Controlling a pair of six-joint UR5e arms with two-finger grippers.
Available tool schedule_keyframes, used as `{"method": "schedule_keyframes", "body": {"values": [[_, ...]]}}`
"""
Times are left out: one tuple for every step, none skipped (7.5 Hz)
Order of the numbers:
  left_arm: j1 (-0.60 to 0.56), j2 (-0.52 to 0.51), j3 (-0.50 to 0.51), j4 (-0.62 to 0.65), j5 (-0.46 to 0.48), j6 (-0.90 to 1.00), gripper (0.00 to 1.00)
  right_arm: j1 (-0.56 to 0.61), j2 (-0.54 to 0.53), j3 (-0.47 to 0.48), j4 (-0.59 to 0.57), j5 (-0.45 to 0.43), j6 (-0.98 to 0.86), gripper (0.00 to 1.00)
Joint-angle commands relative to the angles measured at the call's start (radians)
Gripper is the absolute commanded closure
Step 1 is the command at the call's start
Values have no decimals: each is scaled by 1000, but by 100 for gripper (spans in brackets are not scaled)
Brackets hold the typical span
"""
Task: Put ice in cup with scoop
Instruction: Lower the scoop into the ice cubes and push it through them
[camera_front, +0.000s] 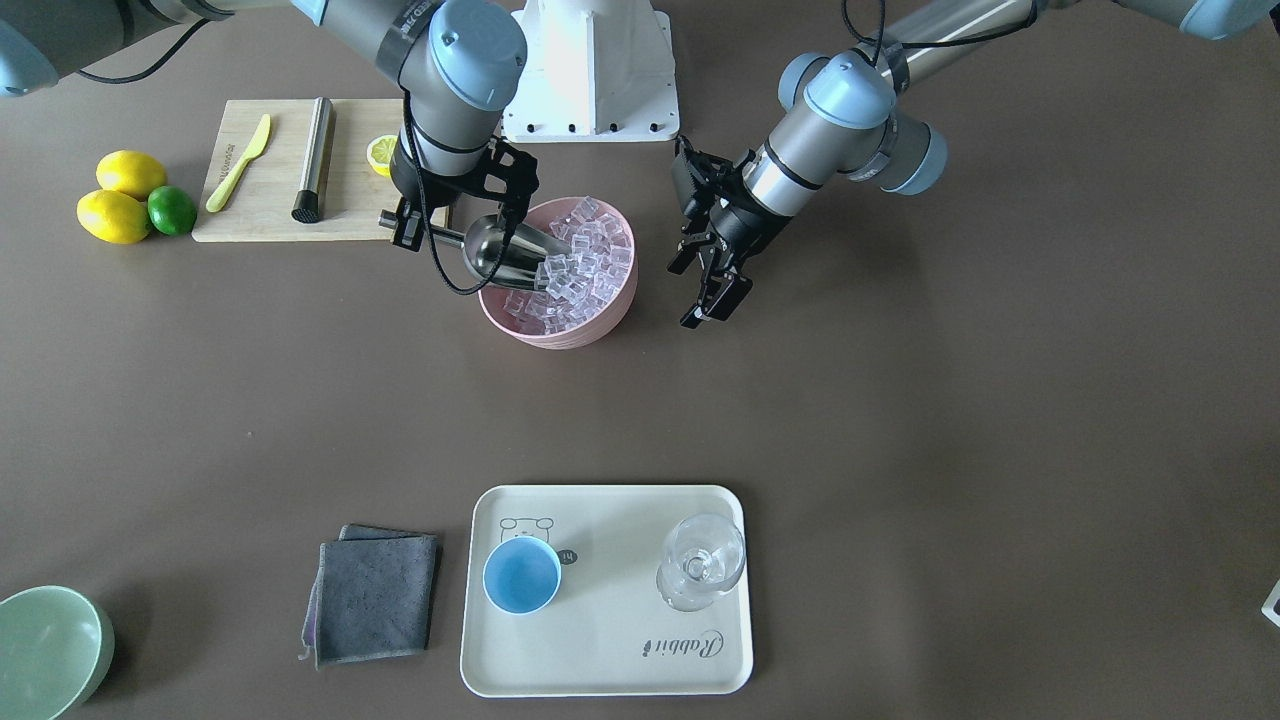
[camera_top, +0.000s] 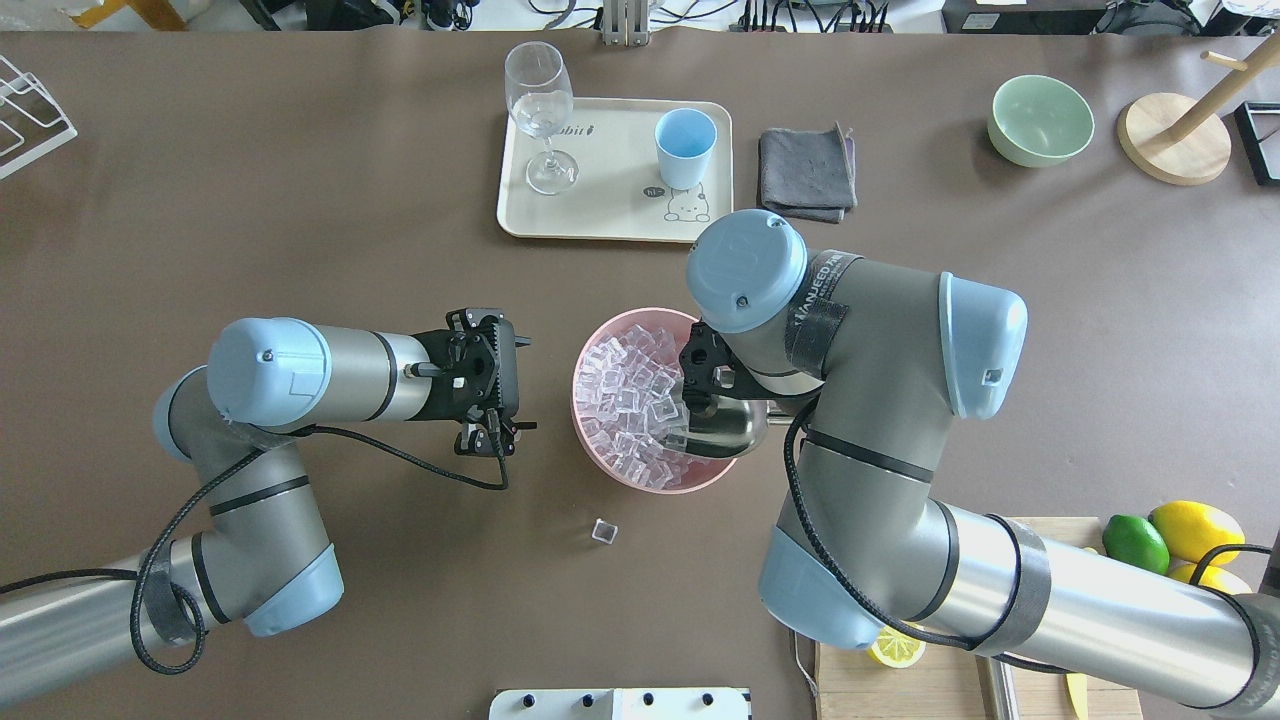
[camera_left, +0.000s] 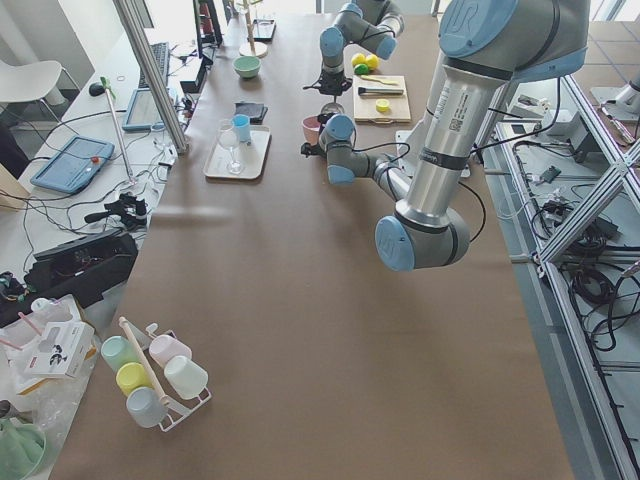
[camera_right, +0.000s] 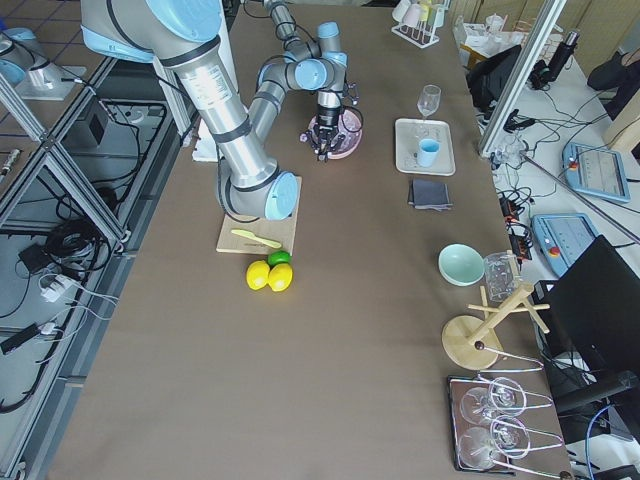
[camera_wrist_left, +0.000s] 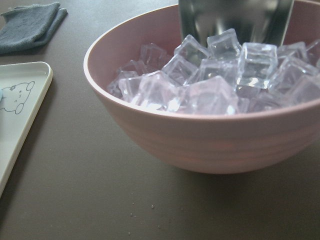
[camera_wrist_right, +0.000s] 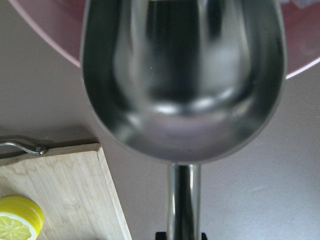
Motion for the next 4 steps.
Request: {"method": "schedule_keyframes", "body": {"values": [[1, 1, 0, -1, -2, 0, 2, 11, 5, -53, 72, -3, 11, 100], [4, 1, 0, -1, -2, 0, 2, 11, 5, -80, 103, -3, 13, 100], [1, 1, -2, -4, -3, 2, 2, 13, 8, -86, 114, -5, 13, 100], [-1, 9, -6, -10, -6, 2, 2, 13, 8, -85, 115, -3, 11, 100]]}}
